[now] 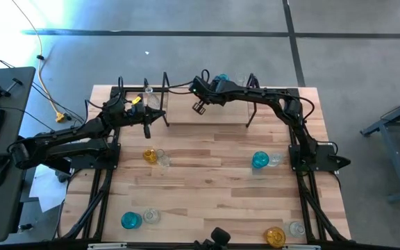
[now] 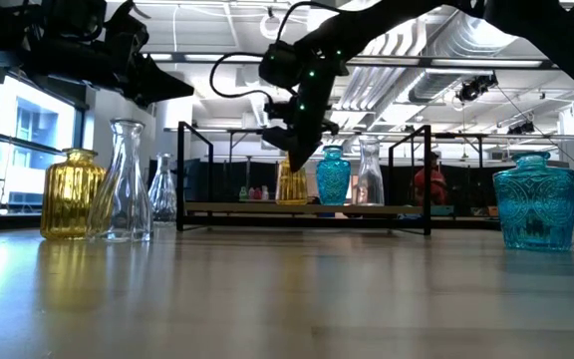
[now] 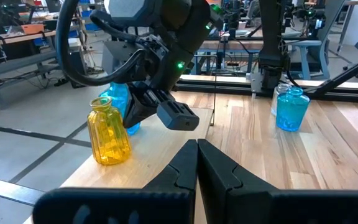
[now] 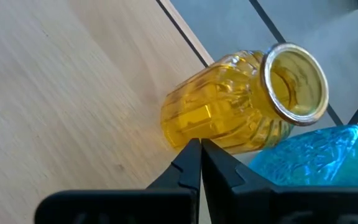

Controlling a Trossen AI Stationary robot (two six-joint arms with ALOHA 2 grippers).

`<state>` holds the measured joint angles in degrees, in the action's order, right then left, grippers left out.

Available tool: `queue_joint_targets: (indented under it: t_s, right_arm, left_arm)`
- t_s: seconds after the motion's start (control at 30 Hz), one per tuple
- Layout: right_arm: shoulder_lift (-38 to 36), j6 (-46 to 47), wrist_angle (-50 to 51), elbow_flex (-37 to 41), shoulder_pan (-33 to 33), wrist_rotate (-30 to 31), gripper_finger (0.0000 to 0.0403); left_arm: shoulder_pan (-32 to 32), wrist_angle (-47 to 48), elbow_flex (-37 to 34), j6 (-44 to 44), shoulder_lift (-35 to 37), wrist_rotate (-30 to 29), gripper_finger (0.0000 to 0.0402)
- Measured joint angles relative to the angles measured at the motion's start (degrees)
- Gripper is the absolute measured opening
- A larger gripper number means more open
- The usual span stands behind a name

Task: Sort vases onto shelf
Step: Put the yellow vase on the shelf

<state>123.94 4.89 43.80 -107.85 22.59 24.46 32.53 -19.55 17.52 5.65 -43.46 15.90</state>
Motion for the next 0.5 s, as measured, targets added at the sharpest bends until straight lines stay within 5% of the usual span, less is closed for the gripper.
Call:
queue_joint_targets:
  t_s: [0.5]
  right_arm:
    - [-4.9, -8.5, -2.3, -0.1, -3.7, -3.0, 0.0]
  left_arm:
    - [0.0, 0.1, 0.0, -0.9, 0.0, 0.2, 0.0]
